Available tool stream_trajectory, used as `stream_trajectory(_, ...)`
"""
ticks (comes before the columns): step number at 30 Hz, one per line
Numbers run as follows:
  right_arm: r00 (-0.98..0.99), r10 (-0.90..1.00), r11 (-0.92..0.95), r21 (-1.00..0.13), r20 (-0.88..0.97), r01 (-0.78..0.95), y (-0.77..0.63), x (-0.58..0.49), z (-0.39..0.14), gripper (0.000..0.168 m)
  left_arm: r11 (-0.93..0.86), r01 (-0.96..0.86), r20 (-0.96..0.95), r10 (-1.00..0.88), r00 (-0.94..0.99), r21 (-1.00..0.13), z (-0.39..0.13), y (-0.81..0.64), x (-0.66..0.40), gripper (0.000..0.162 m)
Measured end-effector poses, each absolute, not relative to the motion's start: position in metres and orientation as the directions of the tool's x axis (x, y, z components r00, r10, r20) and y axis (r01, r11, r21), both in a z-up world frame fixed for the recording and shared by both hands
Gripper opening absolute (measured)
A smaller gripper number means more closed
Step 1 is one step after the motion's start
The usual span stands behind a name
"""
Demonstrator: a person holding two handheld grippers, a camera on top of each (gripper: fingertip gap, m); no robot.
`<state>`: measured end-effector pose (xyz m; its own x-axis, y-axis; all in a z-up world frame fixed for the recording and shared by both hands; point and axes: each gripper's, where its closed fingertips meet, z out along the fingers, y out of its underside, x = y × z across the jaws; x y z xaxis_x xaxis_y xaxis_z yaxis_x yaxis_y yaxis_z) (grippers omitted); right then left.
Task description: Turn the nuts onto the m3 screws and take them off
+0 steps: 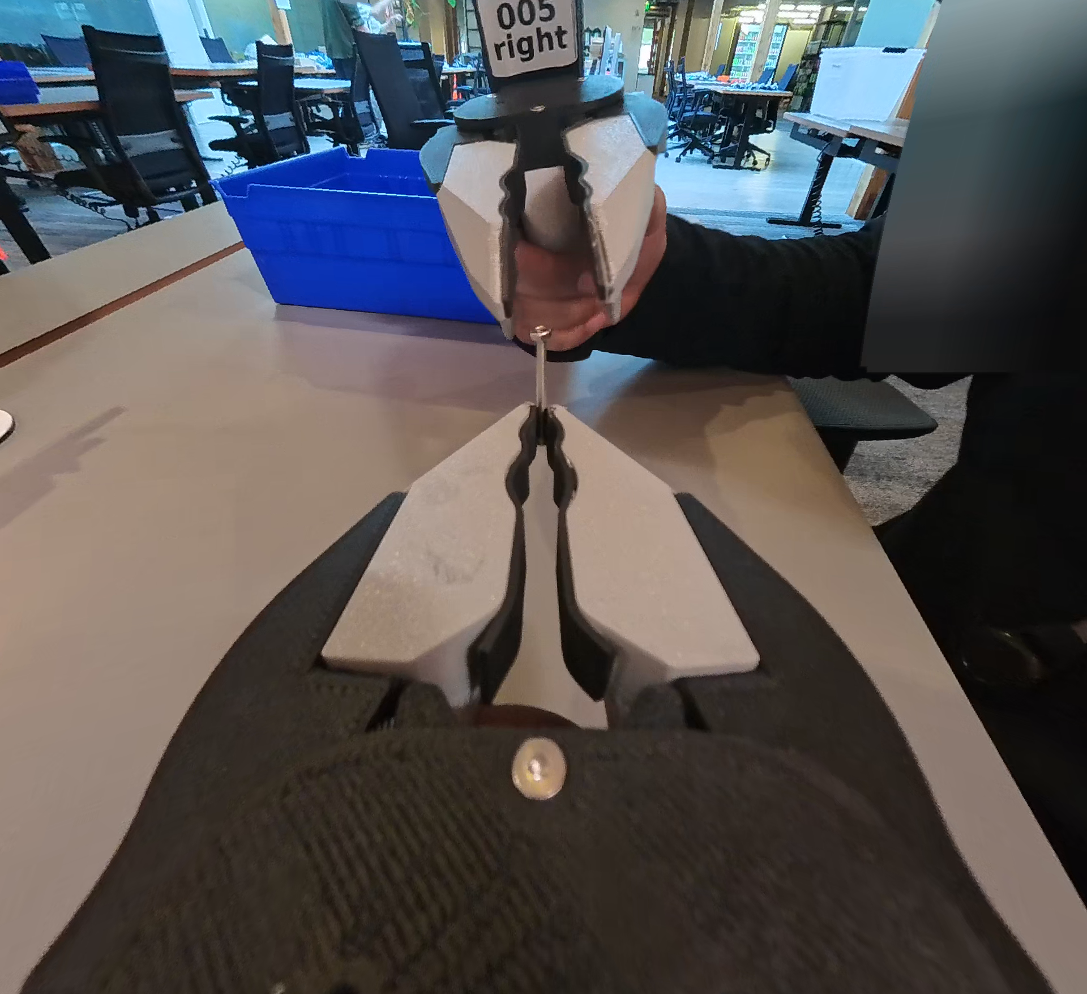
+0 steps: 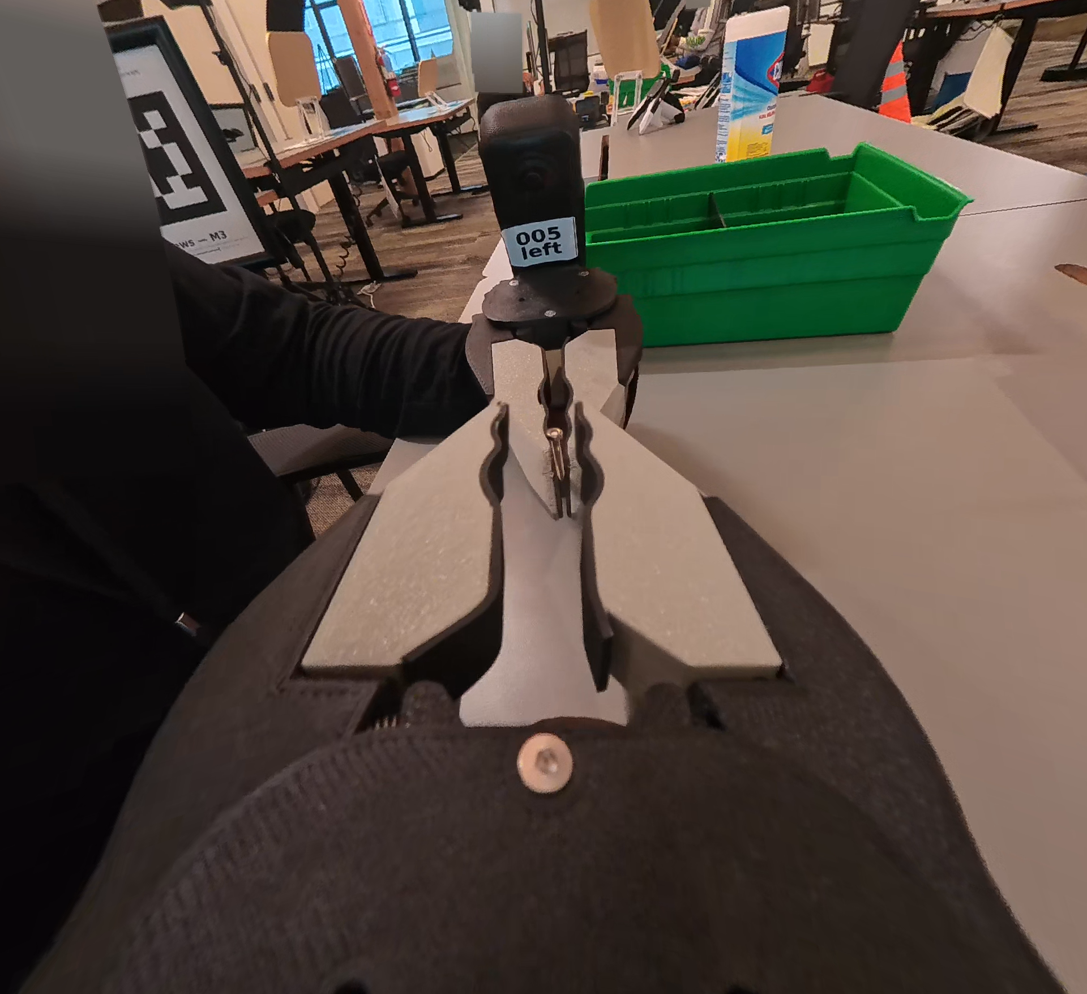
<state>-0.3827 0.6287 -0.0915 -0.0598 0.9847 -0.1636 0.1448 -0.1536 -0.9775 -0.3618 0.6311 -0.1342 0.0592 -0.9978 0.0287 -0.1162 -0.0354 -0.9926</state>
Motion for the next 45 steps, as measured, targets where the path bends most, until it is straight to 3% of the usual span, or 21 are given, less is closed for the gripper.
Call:
stream_trajectory(15, -0.028, 0.992, -0.119, -0.982, -0.124, 0.144, 0.6342, -0.3791, -0.0910, 0.008, -0.035, -0.114, 0.029, -0.998, 0.056, -0.993, -0.1338, 0.6303, -0.3617, 0.000)
stream_trajectory(45, -0.048, 0.991, -0.113, -0.980, -0.122, 0.166, 0.6297, -0.3856, -0.0985, 0.002, -0.028, -0.096, 0.022, -0.998, 0.057, -0.995, -0.1308, 0.6295, -0.3617, 0.000)
